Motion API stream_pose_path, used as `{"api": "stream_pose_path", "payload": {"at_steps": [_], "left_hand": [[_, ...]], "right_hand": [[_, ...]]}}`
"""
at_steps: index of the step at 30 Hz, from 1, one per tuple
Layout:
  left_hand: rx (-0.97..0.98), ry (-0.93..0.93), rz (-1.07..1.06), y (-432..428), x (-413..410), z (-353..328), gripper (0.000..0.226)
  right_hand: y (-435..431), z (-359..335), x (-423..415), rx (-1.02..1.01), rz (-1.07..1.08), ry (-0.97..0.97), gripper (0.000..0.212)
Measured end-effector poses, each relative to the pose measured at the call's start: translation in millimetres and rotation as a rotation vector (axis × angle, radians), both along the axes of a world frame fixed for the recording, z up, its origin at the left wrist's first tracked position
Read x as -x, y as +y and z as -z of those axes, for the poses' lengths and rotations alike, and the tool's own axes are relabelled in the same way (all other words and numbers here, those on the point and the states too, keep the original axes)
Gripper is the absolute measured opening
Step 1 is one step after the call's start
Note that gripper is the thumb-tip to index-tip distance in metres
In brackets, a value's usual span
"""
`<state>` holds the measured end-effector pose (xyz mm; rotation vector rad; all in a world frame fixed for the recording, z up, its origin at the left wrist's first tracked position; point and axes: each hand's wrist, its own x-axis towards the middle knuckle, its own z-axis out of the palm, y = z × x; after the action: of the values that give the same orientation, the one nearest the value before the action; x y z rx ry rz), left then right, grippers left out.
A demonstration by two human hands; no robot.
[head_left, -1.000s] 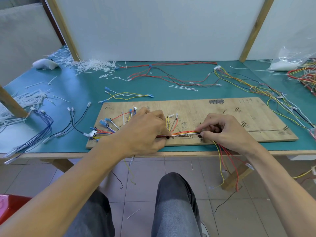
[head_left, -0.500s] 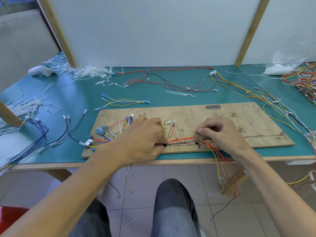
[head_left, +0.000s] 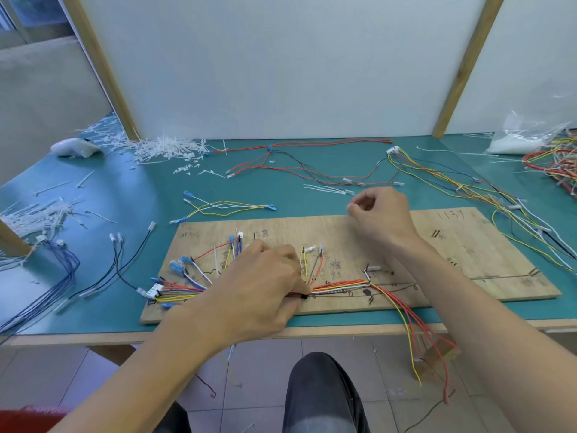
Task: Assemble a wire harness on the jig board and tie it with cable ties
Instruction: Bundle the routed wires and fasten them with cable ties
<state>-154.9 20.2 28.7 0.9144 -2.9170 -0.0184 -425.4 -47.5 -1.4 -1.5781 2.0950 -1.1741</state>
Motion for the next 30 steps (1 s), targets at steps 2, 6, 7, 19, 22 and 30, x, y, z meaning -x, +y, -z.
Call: {"api": "stream_pose_path", "payload": {"at_steps": [2,6,7,19,22,30], "left_hand": [[-0.003,0.008,-0.004,0,0,0,0.037],[-0.02,0.029,-0.007,0,-2,1,0.037],[-0.019,0.032,-0.008,0,-2,1,0.037],[-0.037,0.051,-0.004,-1,-2,3,0.036],[-0.041,0.064,-0.008,0,-3,3,0.035],[-0.048,0.083,-0.024,0,-3,4,0.033]], "right_hand": [[-24,5,3,-0.037,0.048,0.059,0.008],[-52,16,7,-0.07,0.125,0.087,0.013],[-56,17,7,-0.071,0.141,0.098,0.012],[-73,18,9,-0.091,0.156,0.09,0.008],[-72,17,9,-0.107,0.158,0.095,0.007],[-75,15,6,-0.151,0.165,0.101,0.011]]}}
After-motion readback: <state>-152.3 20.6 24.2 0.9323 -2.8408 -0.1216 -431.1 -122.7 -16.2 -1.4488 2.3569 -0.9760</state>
